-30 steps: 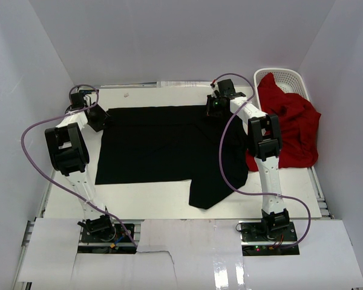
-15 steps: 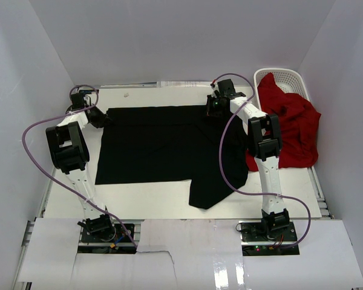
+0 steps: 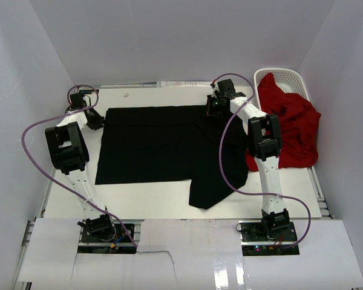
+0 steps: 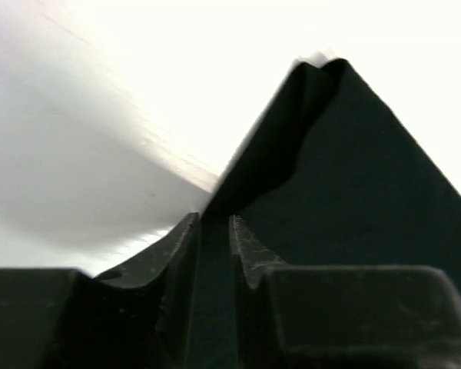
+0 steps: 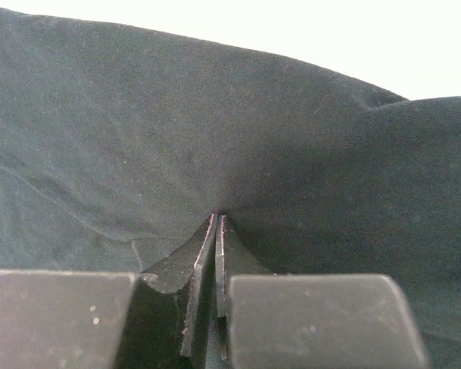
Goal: Fold and stack the t-shirts
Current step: Fold the flattened tshirt in 1/3 of the way
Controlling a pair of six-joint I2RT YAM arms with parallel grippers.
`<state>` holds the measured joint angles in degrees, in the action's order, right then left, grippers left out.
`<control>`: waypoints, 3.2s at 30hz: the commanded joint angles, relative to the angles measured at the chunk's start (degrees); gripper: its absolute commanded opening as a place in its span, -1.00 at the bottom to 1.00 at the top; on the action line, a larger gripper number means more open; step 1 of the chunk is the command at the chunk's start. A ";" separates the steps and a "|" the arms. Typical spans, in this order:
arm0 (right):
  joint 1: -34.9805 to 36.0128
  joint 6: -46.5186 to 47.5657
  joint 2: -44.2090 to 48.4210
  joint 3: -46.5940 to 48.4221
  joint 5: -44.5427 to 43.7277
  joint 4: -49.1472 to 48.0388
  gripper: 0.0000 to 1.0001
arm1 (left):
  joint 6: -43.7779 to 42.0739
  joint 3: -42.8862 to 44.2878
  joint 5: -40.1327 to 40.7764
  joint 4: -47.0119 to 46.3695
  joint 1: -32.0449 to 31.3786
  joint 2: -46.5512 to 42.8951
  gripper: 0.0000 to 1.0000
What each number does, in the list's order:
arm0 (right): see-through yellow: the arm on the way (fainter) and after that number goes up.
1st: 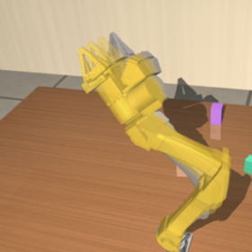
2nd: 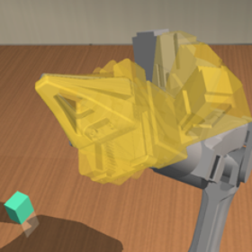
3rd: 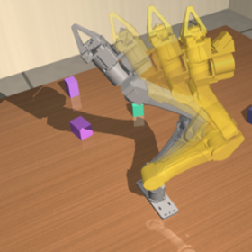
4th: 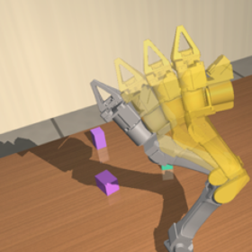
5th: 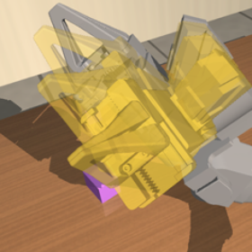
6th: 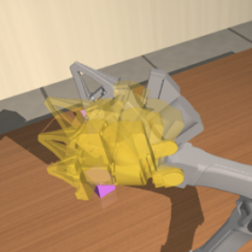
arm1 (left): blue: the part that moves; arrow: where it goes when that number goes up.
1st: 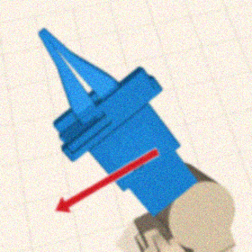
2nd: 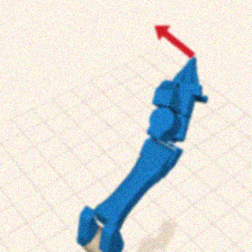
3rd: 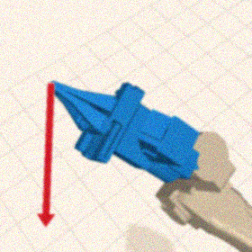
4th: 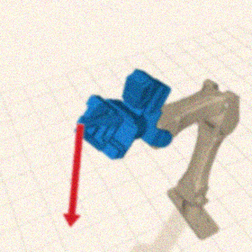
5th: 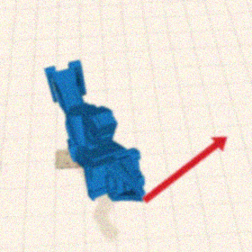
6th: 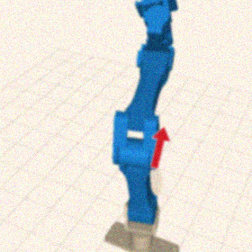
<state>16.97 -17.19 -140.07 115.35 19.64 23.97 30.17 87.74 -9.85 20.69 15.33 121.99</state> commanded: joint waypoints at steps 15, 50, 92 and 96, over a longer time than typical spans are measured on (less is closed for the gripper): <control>-0.10 1.63 1.20 2.95 -0.74 4.95 -0.83 | -5.38 6.21 4.33 2.78 -3.02 -8.44 -0.14; 2.80 -16.12 51.92 -61.39 -11.99 -19.39 0.57 | 17.11 30.47 -35.24 -24.29 -37.92 23.82 -0.15; 2.72 -15.34 30.91 -45.92 -12.61 -19.85 0.02 | 13.86 23.00 -33.57 -24.73 -38.10 21.71 -0.17; 2.72 -14.01 27.75 -43.02 -14.45 -16.50 -0.17 | 13.77 23.00 -33.40 -24.73 -38.10 21.36 -0.17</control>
<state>19.66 -32.88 -110.76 69.67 7.20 5.48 45.04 110.98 -43.90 -4.32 -22.79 147.55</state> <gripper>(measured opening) 0.431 0.418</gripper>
